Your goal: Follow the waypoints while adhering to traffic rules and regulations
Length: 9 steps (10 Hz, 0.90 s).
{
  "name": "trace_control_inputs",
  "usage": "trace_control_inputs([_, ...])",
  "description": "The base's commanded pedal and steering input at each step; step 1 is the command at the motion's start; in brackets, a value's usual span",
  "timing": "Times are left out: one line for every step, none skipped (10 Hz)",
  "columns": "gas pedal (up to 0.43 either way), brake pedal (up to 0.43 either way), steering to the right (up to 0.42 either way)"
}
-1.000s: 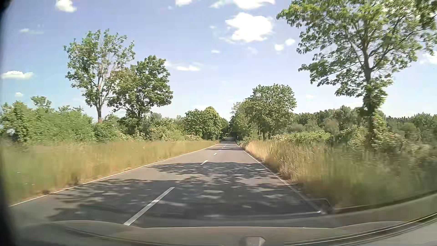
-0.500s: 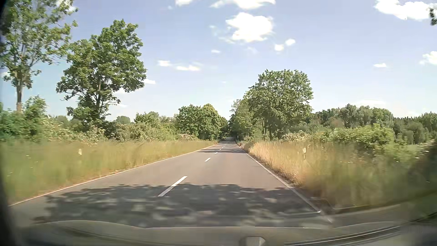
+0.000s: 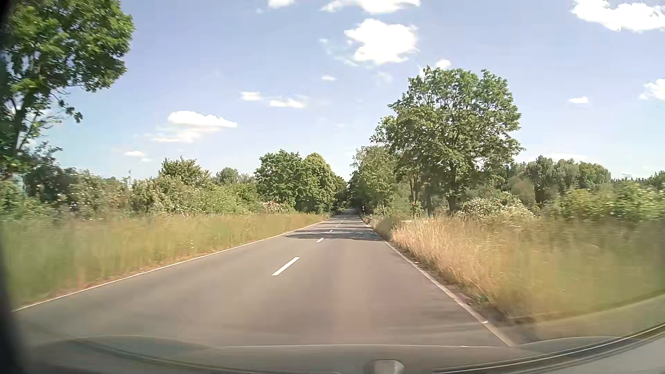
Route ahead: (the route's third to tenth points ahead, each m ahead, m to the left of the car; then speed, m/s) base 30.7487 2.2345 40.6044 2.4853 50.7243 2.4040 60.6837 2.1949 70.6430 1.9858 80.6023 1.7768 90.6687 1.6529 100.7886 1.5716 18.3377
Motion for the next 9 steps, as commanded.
trace_control_inputs([0.028, 0.03, -0.001])
trace_control_inputs([0.028, 0.03, -0.001])
trace_control_inputs([0.028, 0.03, -0.001])
trace_control_inputs([0.028, 0.03, -0.001])
trace_control_inputs([0.028, 0.03, -0.001])
trace_control_inputs([0.028, 0.03, -0.001])
trace_control_inputs([0.028, 0.03, 0.0])
trace_control_inputs([0.039, 0.03, 0.0])
trace_control_inputs([0.039, 0.03, 0.0])
